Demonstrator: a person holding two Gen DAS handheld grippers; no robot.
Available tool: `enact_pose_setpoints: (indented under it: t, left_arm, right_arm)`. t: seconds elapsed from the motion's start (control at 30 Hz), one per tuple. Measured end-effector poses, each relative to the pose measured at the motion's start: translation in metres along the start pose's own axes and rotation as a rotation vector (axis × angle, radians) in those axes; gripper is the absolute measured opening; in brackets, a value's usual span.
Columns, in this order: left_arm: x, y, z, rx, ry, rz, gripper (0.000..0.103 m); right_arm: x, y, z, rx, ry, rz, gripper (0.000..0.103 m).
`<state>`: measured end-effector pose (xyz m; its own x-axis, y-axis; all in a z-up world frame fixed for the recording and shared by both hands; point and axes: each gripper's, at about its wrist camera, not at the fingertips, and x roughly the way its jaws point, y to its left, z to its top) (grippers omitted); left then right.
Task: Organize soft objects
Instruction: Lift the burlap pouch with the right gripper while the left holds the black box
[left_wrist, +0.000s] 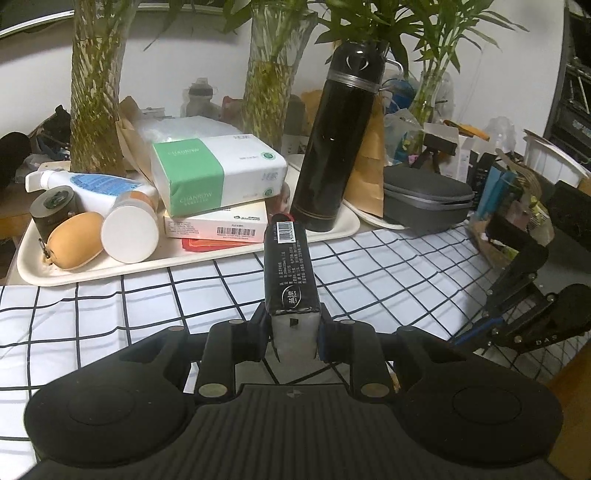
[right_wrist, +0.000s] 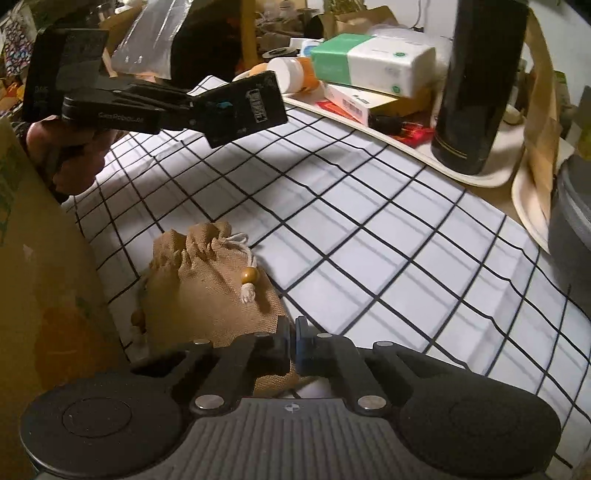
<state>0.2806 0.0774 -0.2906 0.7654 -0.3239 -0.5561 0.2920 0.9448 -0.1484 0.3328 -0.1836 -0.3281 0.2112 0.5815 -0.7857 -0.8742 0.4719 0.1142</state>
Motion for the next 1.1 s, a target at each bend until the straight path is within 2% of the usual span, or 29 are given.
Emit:
enact_pose_setpoints:
  t: [0.17, 0.37, 0.47, 0.53, 0.6, 0.63, 0.67, 0.77, 0.87, 0.9, 0.97, 1.03, 1.07, 1.1]
  left_arm:
    - [-0.003, 0.002, 0.0, -0.004, -0.008, 0.0, 0.024]
    - [-0.005, 0.002, 0.001, -0.005, -0.013, -0.008, 0.024]
    - [-0.006, 0.002, 0.002, -0.008, -0.017, -0.013, 0.024]
    - [-0.006, 0.002, 0.002, -0.012, -0.02, -0.015, 0.024]
    - [-0.007, 0.004, 0.003, -0.017, -0.024, -0.008, 0.024]
    - [-0.008, 0.005, 0.003, -0.022, -0.026, -0.005, 0.024]
    - [-0.009, 0.006, 0.004, -0.026, -0.027, -0.002, 0.024]
    - [-0.013, 0.011, 0.006, -0.04, -0.032, 0.014, 0.024]
    - [-0.018, 0.014, 0.008, -0.05, -0.044, 0.028, 0.024]
    - [-0.021, 0.014, 0.01, -0.052, -0.048, 0.034, 0.024]
    - [-0.025, 0.013, 0.011, -0.046, -0.055, 0.052, 0.024]
    - [-0.031, 0.009, 0.013, -0.015, -0.06, 0.082, 0.024]
    - [-0.033, 0.008, 0.014, -0.014, -0.063, 0.089, 0.024]
    - [-0.038, 0.007, 0.015, -0.024, -0.067, 0.088, 0.024]
  right_arm:
    - [-0.006, -0.007, 0.0, 0.009, -0.017, -0.107, 0.003]
    - [-0.024, -0.033, 0.0, 0.109, -0.069, -0.283, 0.003]
    - [-0.025, -0.036, 0.0, 0.104, -0.048, -0.309, 0.006]
    - [-0.025, -0.036, -0.002, 0.118, -0.06, -0.285, 0.024]
    - [-0.023, -0.04, -0.003, 0.152, -0.072, -0.229, 0.084]
    - [-0.02, -0.039, -0.003, 0.161, -0.078, -0.214, 0.09]
    - [-0.02, -0.04, -0.005, 0.167, -0.09, -0.194, 0.092]
    - [-0.019, -0.041, -0.006, 0.197, -0.093, -0.152, 0.092]
    - [-0.012, -0.04, -0.007, 0.186, -0.07, -0.156, 0.09]
    - [-0.009, -0.039, -0.007, 0.176, -0.058, -0.155, 0.082]
    - [-0.004, -0.033, -0.009, 0.135, -0.024, -0.186, 0.074]
    - [-0.004, -0.031, -0.012, 0.126, -0.036, -0.184, 0.065]
    - [-0.006, -0.032, -0.012, 0.137, -0.045, -0.192, 0.046]
    - [-0.008, -0.033, -0.013, 0.147, -0.056, -0.196, 0.017]
